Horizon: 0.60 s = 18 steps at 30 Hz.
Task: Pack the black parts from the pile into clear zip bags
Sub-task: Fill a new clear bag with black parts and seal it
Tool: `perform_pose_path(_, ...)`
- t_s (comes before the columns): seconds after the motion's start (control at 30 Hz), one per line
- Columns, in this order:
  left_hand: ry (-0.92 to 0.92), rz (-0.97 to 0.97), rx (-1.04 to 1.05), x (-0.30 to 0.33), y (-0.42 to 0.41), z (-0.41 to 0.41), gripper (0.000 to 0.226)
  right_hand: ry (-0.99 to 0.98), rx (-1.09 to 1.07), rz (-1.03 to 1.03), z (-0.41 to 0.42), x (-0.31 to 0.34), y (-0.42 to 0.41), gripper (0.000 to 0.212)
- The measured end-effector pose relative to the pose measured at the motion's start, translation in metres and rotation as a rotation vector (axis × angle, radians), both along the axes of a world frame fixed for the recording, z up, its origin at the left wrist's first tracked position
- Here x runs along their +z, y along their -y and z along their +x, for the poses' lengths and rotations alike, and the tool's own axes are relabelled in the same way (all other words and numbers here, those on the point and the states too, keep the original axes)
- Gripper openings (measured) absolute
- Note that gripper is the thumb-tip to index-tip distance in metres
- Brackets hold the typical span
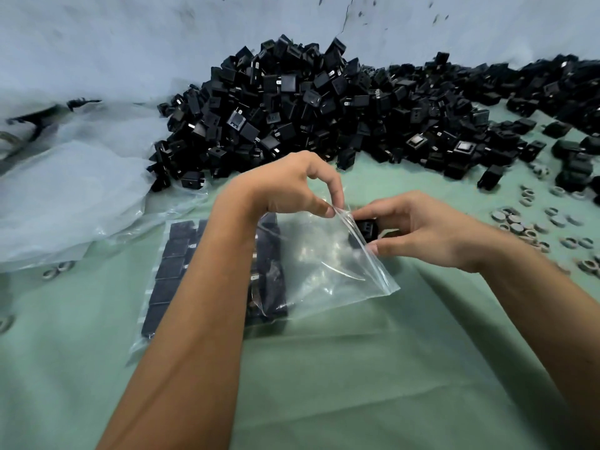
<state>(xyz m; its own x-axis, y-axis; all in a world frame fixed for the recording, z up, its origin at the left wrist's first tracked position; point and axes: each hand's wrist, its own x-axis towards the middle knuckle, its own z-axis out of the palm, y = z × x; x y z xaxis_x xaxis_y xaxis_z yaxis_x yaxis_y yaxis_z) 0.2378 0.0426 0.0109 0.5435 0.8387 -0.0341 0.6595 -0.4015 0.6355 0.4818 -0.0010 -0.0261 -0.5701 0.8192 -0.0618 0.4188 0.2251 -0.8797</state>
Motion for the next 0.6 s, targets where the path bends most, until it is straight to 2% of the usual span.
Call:
perform_pose_path(0.17,0.059,0.013,-0.007,0.004,0.003,-0.001,0.017,0.152,0.118,0.079,-0.026,0.003,-0.002,0.011)
perform_pose_path(0.2,0.063,0.018,-0.007,0.005,0.003,-0.001,0.017,0.154,0.123,0.073,-0.031,0.003,-0.003,0.012)
perform_pose_path(0.3,0.095,0.023,-0.017,0.008,0.004,-0.002,0.018,0.171,0.128,0.118,-0.044,0.003,-0.008,0.038)
perform_pose_path(0.33,0.11,0.024,-0.023,0.009,0.004,-0.001,0.019,0.179,0.151,0.132,-0.046,0.002,-0.009,0.04)
perform_pose_path(0.43,0.128,0.024,-0.032,0.011,0.004,-0.002,0.019,0.184,0.212,0.108,-0.051,0.001,-0.012,0.025)
perform_pose_path(0.6,0.139,0.012,-0.007,0.009,0.003,-0.005,0.019,0.239,0.276,0.102,-0.059,-0.002,-0.024,0.023)
